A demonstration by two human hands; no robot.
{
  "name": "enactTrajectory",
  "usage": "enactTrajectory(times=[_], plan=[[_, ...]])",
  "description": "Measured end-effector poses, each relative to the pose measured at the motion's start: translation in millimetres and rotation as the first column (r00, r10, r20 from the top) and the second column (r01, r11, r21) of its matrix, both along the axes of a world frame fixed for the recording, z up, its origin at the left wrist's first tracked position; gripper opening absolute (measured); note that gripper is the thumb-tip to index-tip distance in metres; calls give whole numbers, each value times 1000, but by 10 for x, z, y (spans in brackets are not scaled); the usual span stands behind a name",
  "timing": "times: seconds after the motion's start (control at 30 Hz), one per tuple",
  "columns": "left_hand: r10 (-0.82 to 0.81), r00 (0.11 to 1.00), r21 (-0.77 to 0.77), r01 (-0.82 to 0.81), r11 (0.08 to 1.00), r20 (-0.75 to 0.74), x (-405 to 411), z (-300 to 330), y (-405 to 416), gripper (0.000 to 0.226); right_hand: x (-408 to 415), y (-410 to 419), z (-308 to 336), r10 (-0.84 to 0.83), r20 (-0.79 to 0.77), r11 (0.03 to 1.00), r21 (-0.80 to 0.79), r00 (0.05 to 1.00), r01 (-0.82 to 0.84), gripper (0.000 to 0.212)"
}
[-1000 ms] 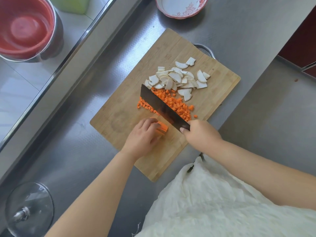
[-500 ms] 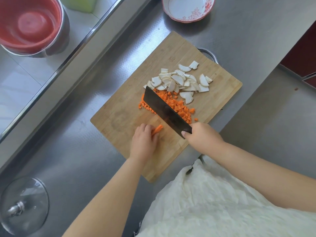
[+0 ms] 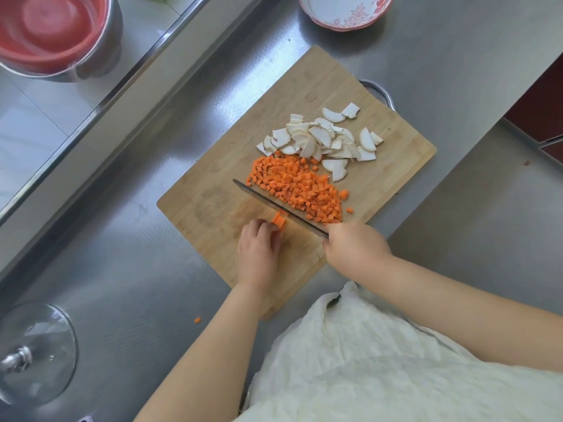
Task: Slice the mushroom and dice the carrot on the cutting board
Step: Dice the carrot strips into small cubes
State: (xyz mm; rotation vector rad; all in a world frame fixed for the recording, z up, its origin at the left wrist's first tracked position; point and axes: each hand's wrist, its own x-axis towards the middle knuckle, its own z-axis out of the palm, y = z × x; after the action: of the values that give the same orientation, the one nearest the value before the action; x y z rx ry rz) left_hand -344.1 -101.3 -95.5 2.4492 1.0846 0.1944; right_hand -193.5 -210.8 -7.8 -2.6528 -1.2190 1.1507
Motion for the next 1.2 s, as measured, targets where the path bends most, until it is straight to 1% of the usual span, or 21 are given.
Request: enactTrajectory(times=[0.13, 0.27, 0.33, 0.53, 0.7, 0.8, 0.93, 1.03, 1.2], plan=[[-57, 998, 25, 58, 998, -23, 5, -3, 65, 13, -63, -3, -13, 29, 34, 1000, 10, 999, -30, 20], [-65, 997, -15, 65, 998, -37, 40, -13, 83, 16, -59, 18, -39, 23, 40, 1000, -3, 999, -23, 22], [-74, 997, -23, 73, 997, -36, 43, -10, 81, 16, -37, 39, -54, 13, 38, 1000, -20, 999, -13, 24], [-120, 993, 18, 120, 993, -13, 20, -18, 81, 14, -27, 11, -118, -12, 25, 998, -54, 1000, 13, 26], [-138, 990, 52, 138, 989, 7, 3, -40, 98, 13, -48, -5, -122, 38, 43, 998, -55, 998, -36, 28], [-166, 986, 72, 165, 984, 13, -3, -47, 103, 12, -36, -6, -100, 38, 47, 998, -50, 998, -36, 29], [-173, 984, 67, 171, 983, 30, 5, -53, 126, 9, -77, -14, -71, 49, 57, 998, -39, 997, -47, 23], [-181, 983, 66, 179, 982, 37, 20, -51, 136, 10, -139, 8, -37, 55, 60, 996, -72, 997, -50, 19], [-193, 980, 74, 189, 979, 52, 36, -52, 135, 12, -195, 58, 32, 86, 65, 984, -164, 994, -74, 21]])
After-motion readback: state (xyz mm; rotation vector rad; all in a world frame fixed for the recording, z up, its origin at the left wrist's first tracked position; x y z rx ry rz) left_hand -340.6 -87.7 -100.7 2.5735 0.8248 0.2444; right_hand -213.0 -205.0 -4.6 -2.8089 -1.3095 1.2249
